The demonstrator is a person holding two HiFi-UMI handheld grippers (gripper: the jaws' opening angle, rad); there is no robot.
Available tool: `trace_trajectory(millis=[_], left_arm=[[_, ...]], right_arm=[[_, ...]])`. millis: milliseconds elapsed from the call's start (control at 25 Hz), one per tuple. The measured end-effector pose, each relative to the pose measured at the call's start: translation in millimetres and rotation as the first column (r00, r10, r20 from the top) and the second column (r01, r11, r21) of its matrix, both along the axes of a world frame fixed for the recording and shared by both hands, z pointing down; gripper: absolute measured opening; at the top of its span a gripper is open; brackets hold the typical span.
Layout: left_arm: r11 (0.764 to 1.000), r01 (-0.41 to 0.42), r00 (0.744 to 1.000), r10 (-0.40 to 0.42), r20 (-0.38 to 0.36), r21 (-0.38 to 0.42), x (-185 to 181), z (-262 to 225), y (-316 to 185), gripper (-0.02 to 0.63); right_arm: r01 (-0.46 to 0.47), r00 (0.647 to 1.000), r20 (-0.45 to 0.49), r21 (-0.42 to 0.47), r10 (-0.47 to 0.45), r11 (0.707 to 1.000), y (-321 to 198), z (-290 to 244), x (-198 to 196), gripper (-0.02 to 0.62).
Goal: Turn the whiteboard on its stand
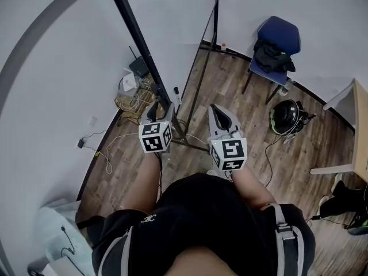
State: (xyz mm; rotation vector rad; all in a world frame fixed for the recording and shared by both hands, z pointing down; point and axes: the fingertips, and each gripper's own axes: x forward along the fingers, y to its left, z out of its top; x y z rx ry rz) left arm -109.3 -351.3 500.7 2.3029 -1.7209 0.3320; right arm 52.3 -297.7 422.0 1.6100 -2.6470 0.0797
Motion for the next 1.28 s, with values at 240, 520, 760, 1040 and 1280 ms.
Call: trace_trajectory(millis=[240,520,760,1040,1280], left_arm=[[0.998,0.055,0.998,-0.054,0.032,-0.024,-5.7,9.0,-12.3,0.199],[0.999,0.035,0.999,-0.035,0.035,-0.004,-1.1,8.0,-10.4,0.193],[1.000,0.002,0.999,-0.002,0.050,-0.012,-1.6,7.0,-10.5,0.193],[1.000,-0.018,0.998,0.018,0.060,-0.009,-7.9,7.7,-2.9,0.193],[1.000,-0.023,0.997,0.024,0.072,-0.016,-13.2,7.3,5.8,0.193]], right_arm=[[-0.024,1.000,0.004,-0.019,0.024,1.000,-5.4,6.0,9.2,0.005],[-0.003,1.000,0.008,-0.061,0.004,0.998,-10.0,16.1,9.9,0.005],[0.056,0.998,0.004,-0.068,-0.055,0.996,-12.0,15.5,-11.6,0.005],[0.089,0.996,0.002,-0.083,-0.089,0.993,-12.2,21.8,-30.0,0.005],[0.113,0.994,0.003,-0.093,-0.113,0.989,-11.3,24.9,-39.4,0.005]])
